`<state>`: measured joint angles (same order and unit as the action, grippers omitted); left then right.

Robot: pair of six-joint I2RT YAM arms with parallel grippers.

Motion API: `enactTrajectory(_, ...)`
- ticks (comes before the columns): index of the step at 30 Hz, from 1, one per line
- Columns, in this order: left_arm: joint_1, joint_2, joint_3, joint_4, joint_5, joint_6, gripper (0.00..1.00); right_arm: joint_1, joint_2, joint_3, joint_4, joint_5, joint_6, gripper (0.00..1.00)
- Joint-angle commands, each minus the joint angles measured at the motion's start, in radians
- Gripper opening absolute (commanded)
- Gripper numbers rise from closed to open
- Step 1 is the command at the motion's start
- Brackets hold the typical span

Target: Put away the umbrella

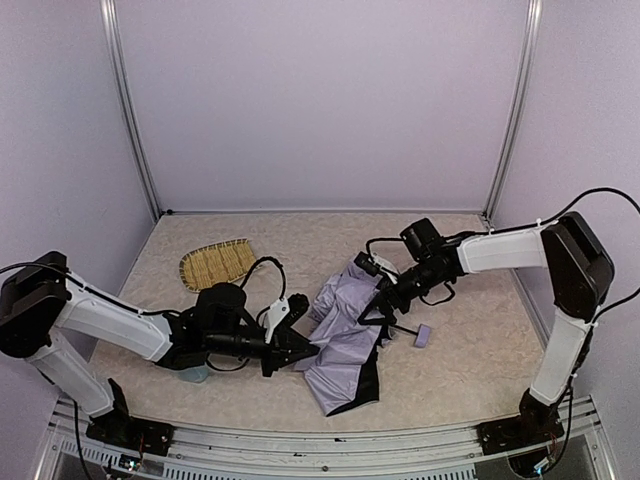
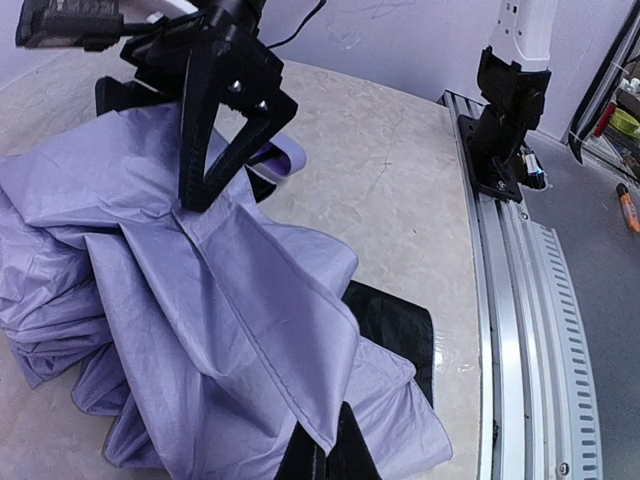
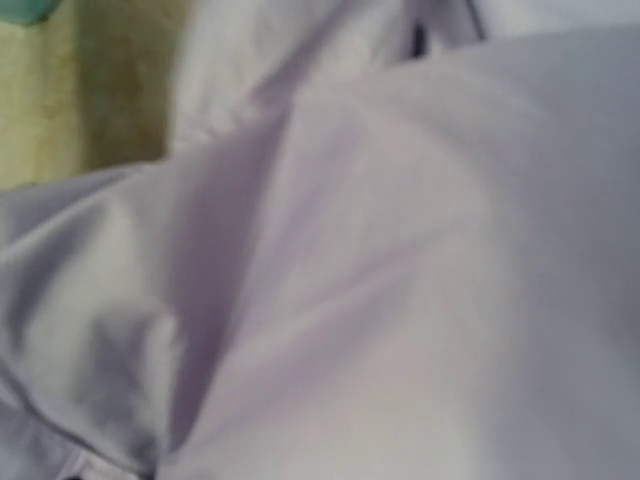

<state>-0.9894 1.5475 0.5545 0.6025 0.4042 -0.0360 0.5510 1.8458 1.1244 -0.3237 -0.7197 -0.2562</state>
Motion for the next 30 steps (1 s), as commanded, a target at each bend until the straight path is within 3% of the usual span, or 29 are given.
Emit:
enactTrajectory(1,-0.003,-0.061,-0.031,-0.012,-0.006,0.005,0.00,-0.014,-0.129,-0.020,0.101,-0.035,-0.038,1.00)
enactTrajectory(11,-0.022,-0.189,0.030,-0.124,0.014,0.027,0.00,-0.030,-0.337,-0.113,0.159,0.070,-0.013,1.00)
enactTrajectory(19,-0.054,-0.242,0.188,-0.286,0.003,0.077,0.00,0.076,-0.463,-0.344,0.422,0.116,0.010,0.99)
enactTrajectory(24,-0.059,-0.277,0.216,-0.326,0.017,0.100,0.00,0.097,-0.387,-0.369,0.469,0.172,0.025,1.00)
enactTrajectory(30,-0.060,-0.276,0.269,-0.377,0.010,0.138,0.00,0.102,-0.269,-0.353,0.560,0.117,0.032,0.99)
